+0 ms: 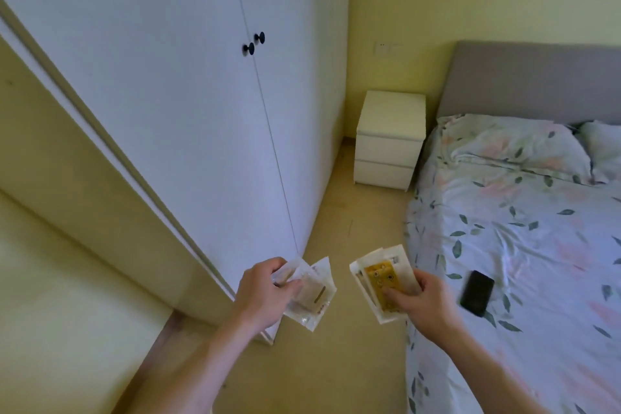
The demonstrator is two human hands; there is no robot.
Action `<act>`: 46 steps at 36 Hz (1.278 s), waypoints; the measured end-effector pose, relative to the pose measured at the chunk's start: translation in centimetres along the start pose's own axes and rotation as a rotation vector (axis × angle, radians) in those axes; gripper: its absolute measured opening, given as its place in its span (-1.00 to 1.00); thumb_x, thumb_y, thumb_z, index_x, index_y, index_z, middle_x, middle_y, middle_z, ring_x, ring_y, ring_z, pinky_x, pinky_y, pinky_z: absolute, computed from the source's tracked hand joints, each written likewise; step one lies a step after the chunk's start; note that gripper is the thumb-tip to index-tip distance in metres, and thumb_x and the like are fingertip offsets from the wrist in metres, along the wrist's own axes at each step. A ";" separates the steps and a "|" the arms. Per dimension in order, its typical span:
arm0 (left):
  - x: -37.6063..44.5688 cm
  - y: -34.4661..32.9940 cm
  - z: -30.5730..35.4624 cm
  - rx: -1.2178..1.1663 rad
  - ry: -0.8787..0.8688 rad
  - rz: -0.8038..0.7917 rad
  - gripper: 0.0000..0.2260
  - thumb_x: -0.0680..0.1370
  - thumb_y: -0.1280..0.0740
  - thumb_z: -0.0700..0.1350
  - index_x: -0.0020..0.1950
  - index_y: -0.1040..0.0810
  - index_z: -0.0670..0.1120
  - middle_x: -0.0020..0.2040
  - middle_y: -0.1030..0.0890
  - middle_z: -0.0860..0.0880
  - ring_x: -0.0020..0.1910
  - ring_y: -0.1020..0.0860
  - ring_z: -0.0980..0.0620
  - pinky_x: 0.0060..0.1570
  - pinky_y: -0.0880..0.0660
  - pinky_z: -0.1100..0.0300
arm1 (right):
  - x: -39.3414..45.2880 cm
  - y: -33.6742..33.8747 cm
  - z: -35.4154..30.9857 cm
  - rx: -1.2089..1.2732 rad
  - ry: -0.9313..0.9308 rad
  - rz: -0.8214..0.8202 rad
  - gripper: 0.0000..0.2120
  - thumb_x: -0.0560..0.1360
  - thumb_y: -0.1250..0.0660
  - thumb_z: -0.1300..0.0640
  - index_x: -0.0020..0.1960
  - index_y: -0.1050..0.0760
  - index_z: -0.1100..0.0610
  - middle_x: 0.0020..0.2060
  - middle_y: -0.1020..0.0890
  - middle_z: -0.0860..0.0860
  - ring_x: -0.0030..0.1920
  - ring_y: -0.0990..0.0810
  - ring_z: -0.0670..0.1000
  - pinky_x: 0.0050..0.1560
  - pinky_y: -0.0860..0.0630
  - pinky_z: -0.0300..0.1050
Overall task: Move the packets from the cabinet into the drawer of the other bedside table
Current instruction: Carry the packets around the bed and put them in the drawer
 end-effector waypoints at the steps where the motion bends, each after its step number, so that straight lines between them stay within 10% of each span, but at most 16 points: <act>1: 1.9 -0.2 0.4 0.017 -0.008 -0.017 -0.77 0.44 -0.51 0.05 -0.30 -0.51 0.04 -0.41 -0.51 0.01 -0.48 -0.34 0.09 -0.43 -0.30 0.24 | 0.9 0.2 -0.5 0.007 -0.007 0.025 -0.83 0.40 -0.59 0.09 -0.10 -0.66 -0.09 -0.20 -0.75 -0.14 -0.17 -0.73 -0.12 -0.08 -0.68 -0.08; 17: 25.2 -9.6 11.8 0.032 -0.135 -0.210 -0.90 0.47 -0.50 0.01 -0.19 -0.62 0.06 -0.28 -0.66 0.12 -0.28 -0.61 0.08 -0.30 -0.57 0.10 | 17.4 11.4 -1.8 0.081 -0.099 0.249 -0.89 0.45 -0.55 0.21 -0.07 -0.68 0.05 -0.38 -0.70 -0.20 -0.39 -0.63 -0.27 -0.44 -0.42 -0.46; 26: 37.1 -14.0 18.5 -0.050 -0.063 -0.174 -0.93 0.49 -0.52 -0.02 -0.09 -0.67 0.03 -0.21 -0.70 0.08 -0.20 -0.67 0.08 -0.30 -0.65 0.16 | 31.5 18.1 -3.4 0.047 -0.120 0.183 -0.88 0.42 -0.57 0.17 -0.08 -0.69 0.02 -0.24 -0.75 -0.09 -0.23 -0.73 -0.08 -0.10 -0.69 -0.01; 46: 67.9 -19.8 20.4 -0.113 0.079 -0.294 -0.84 0.49 -0.52 0.01 0.01 -0.66 0.01 -0.08 -0.70 0.04 -0.09 -0.67 0.05 -0.17 -0.69 0.10 | 60.2 21.9 -6.9 0.075 -0.263 0.165 -0.84 0.44 -0.55 0.21 -0.04 -0.67 0.01 -0.25 -0.75 -0.13 -0.26 -0.72 -0.15 -0.29 -0.55 -0.28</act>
Point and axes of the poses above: each hand's wrist, its own x-axis towards the middle knuckle, its own y-axis out of the back of the hand, z = x × y, the point moved 4 cm from there along x, towards the middle knuckle
